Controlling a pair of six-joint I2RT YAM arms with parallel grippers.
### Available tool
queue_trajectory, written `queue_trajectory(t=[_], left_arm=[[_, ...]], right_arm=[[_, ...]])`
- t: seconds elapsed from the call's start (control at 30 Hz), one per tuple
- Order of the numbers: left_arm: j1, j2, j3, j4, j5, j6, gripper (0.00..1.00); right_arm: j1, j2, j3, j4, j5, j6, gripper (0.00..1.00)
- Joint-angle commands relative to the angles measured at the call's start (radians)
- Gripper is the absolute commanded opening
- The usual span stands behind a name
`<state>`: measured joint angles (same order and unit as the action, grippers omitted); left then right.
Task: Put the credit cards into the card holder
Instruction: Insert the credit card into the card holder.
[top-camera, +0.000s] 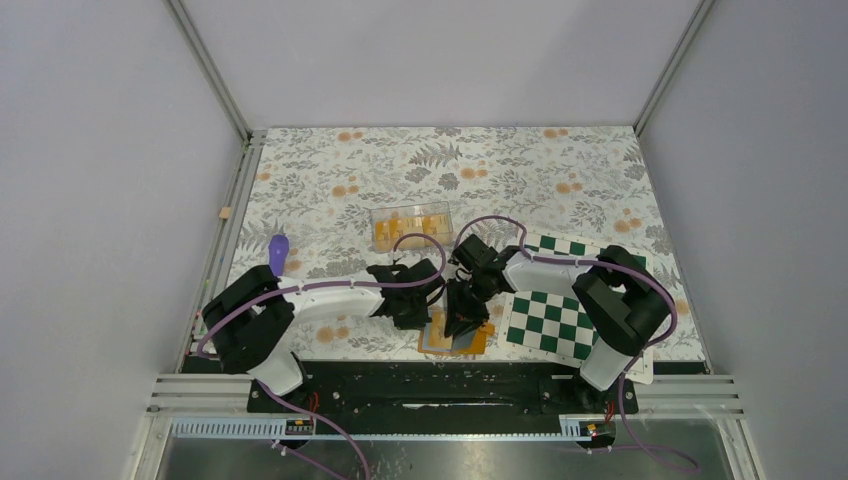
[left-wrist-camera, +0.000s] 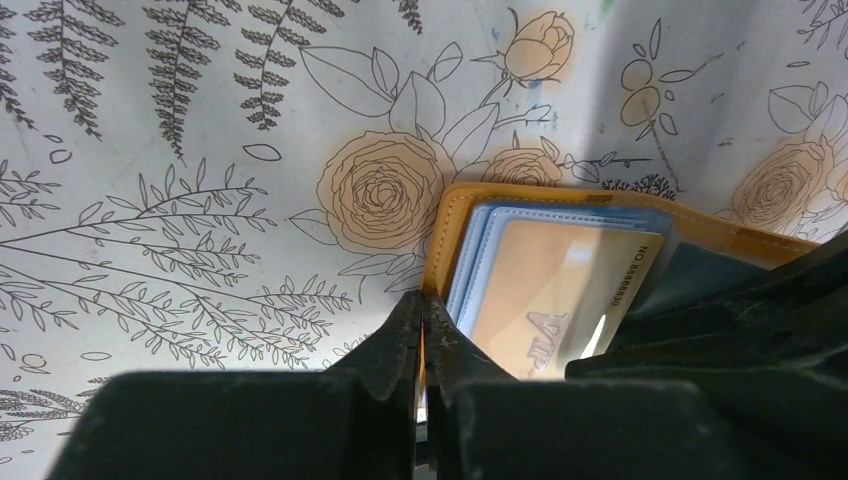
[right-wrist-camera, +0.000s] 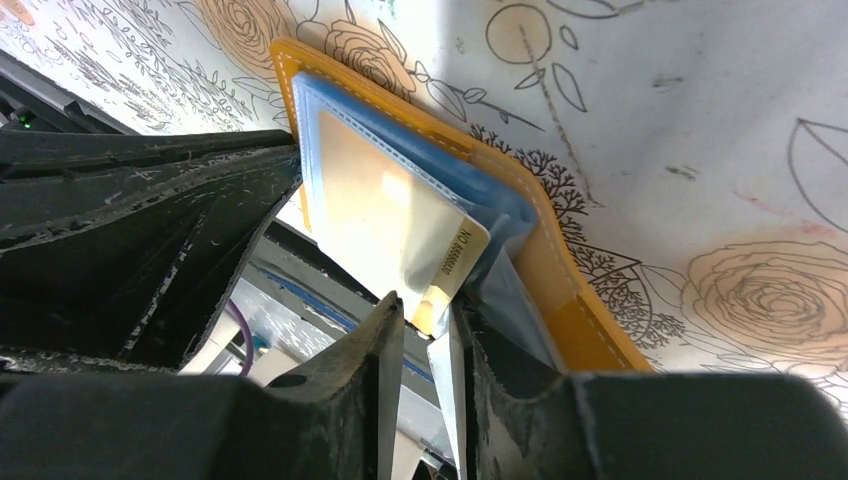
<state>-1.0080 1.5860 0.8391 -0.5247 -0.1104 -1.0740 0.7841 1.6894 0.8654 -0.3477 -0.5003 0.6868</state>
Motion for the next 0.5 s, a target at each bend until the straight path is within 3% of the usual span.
queue_trajectory(t=[0.0,0.13,0.2,0.27,0.37,0.47], left_arm=[[-0.028,0.082,-0.065,-0.192,-0.001,0.009,0.0],[-0.029,0.065,-0.065,-0.209,-0.016,0.01,0.01],[-0.027,0.045,-0.064,-0.238,-0.04,0.005,0.08],[-0.028,0.014,-0.065,-0.268,-0.069,-0.001,0.2],[-0.027,-0.061,-0.082,-0.275,-0.095,-0.01,0.49],[-0.028,-0.161,-0.113,-0.219,-0.083,0.002,0.58]], right_arm=[[0.021,0.024,0.03,0.109,-0.076,0.032,0.32],[0.021,0.023,0.03,0.094,-0.068,0.009,0.38],[0.021,0.008,0.029,0.06,-0.034,-0.016,0.43],[0.021,-0.01,0.03,0.017,0.001,-0.044,0.47],[0.021,-0.048,0.023,-0.027,0.039,-0.076,0.49],[0.022,-0.084,0.009,-0.043,0.057,-0.088,0.46]])
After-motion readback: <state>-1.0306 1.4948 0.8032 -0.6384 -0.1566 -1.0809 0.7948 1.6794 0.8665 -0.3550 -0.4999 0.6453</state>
